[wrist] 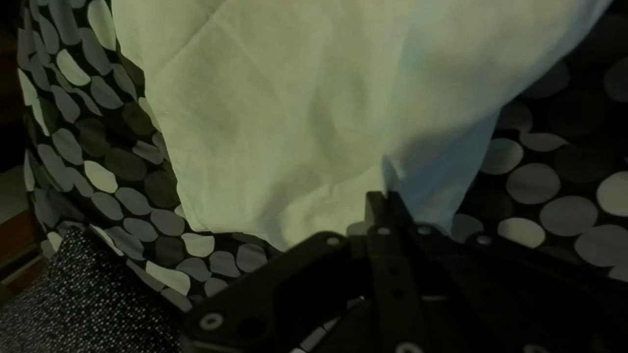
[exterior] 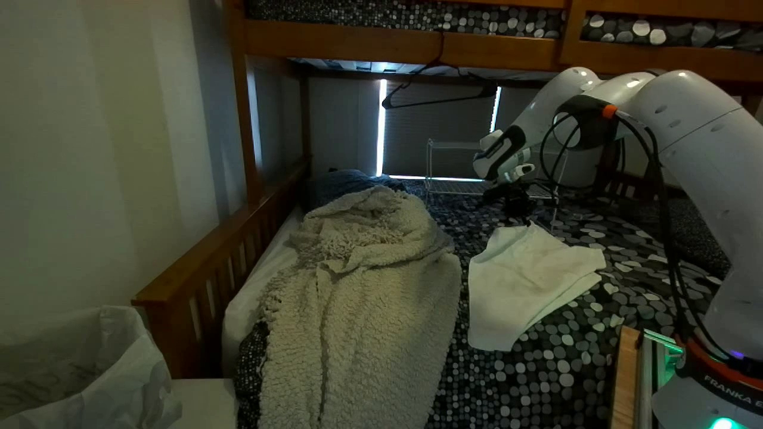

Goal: Fold and unfold the white pillow case cover

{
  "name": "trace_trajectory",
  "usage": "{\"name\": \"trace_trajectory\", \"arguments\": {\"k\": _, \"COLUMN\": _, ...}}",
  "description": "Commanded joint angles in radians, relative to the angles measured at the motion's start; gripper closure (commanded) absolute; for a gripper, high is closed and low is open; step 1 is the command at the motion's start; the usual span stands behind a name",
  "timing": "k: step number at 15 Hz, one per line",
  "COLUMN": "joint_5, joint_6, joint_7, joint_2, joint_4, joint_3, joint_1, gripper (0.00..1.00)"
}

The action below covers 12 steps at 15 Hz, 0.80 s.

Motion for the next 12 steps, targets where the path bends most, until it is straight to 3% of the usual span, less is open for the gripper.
{"name": "trace_trajectory", "arguments": {"k": 1, "joint_5": -0.023, "joint_6": -0.006, "joint_7": 0.012, "joint_2": -0.002, "joint_4": 0.014, "joint_3": 0.036, "joint_1": -0.028, "gripper": 0.99}}
{"name": "trace_trajectory", "arguments": {"k": 5, "joint_5": -0.022, "joint_6": -0.006, "joint_7": 0.011, "joint_2": 0.008, "joint_4": 0.021, "joint_3": 0.04, "joint_1": -0.036, "gripper": 1.0}}
{"name": "trace_trajectory", "arguments": {"k": 10, "joint_5": -0.03, "joint_6": 0.016, "joint_7": 0.033, "joint_2": -0.087, "joint_4": -0.188, "joint_3": -0.012, "joint_1": 0.049, "gripper": 1.0}}
{"name": "trace_trajectory", "arguments": {"k": 12, "joint_5": -0.072, "joint_6": 0.031, "joint_7": 0.071, "joint_2": -0.124, "joint_4": -0.264, "joint_3": 0.003, "joint_1": 0.046, "gripper": 1.0}}
